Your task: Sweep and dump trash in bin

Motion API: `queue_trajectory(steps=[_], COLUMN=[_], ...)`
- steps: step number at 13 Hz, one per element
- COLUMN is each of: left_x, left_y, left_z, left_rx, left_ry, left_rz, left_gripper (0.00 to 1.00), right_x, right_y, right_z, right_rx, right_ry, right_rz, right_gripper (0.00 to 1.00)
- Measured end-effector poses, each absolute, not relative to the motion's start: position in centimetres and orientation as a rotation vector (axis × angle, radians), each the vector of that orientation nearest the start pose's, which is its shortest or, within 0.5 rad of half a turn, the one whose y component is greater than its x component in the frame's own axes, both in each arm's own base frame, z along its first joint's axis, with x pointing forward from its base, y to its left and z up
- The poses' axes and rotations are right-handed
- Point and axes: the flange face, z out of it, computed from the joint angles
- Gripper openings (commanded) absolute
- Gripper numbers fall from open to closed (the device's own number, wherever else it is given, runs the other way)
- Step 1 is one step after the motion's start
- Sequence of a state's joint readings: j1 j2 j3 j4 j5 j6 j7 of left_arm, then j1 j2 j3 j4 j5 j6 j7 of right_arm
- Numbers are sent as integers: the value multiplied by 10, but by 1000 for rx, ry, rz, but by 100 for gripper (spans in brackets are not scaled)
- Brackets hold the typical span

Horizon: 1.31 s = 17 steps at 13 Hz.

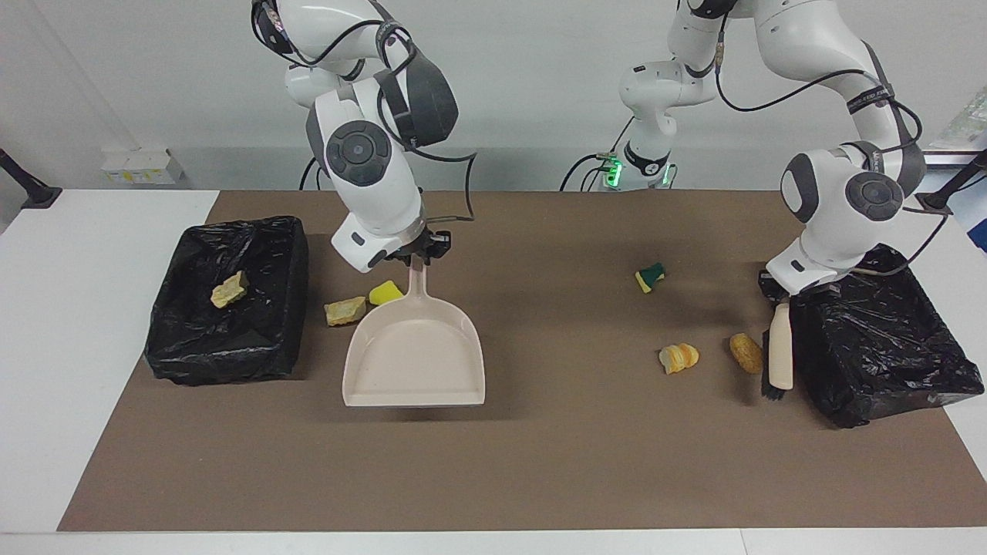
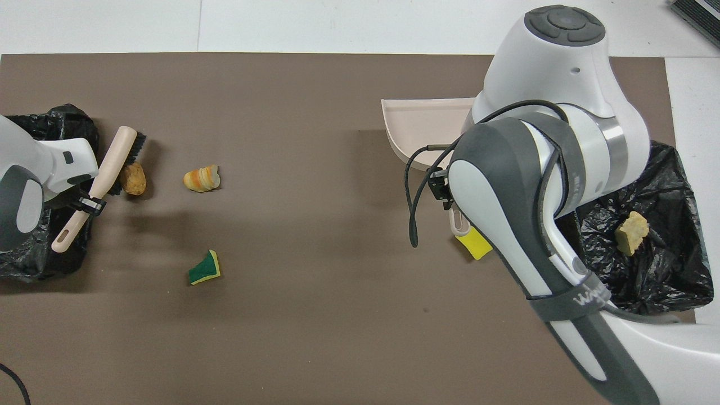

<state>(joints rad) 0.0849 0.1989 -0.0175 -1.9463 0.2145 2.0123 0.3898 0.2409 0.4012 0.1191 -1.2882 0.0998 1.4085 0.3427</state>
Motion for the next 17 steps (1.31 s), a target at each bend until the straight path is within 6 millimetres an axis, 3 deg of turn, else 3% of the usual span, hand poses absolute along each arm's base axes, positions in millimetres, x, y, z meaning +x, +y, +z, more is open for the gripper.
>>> queue_trajectory(steps=[2,4,8,10,11,15,17], left_x=[571,557,533,523,519,495,492], left_y=[48,34,-43,-80,-90,-94,-95], left_z=[367,367,377,385,390,416,420], left_rx=[-2915,-2913,-2880,-2880,-2884,-2867,-2891], left_ry=[637,606,532,431,369,186,179], left_rz=[312,394,434,407,398,395,292], left_gripper=[0,0,0,0,0,0,0], right_x=[605,607,609,606,602,578,561], right_y=[226,220,218,226,230,241,257], right_z=[503,503,502,499,494,476,460], right_rx=[-3042,-2990,-2845,-2795,-2778,-2708,-2660], right_ry=[-175,-433,-963,-1140,-1194,-1402,-1571], right_rz=[464,450,398,375,366,381,455], right_gripper=[0,0,0,0,0,0,0])
